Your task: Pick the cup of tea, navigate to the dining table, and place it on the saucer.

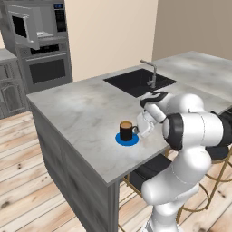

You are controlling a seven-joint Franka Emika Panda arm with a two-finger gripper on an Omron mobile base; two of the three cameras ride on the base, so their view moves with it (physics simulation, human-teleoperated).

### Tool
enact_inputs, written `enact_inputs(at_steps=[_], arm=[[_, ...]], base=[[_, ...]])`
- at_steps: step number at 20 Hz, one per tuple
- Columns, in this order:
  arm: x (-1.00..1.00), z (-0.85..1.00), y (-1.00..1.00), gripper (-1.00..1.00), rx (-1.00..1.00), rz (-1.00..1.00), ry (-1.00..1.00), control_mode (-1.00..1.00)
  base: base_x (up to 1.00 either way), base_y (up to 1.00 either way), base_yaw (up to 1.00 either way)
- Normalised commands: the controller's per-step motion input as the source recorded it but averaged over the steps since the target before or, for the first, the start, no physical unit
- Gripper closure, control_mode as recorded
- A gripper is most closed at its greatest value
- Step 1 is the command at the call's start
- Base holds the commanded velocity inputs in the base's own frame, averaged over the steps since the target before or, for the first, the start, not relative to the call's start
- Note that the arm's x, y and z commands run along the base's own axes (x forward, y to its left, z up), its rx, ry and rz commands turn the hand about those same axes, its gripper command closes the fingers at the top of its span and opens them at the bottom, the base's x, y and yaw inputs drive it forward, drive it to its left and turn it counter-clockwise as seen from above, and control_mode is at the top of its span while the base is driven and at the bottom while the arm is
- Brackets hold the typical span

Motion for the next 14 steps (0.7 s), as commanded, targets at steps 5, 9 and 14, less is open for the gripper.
enact_inputs(at_steps=[5, 9, 14], arm=[[0.02, -0.18, 0.00, 1.00, 0.00, 0.00, 0.00, -1.00], [0.00, -0.18, 0.00, 1.00, 0.00, 0.00, 0.00, -1.00], [0.00, -0.15, 0.00, 1.00, 0.00, 0.00, 0.00, -1.00]], base=[[0.00, 0.00, 0.00], [0.00, 0.00, 0.00], [0.00, 0.00, 0.00]])
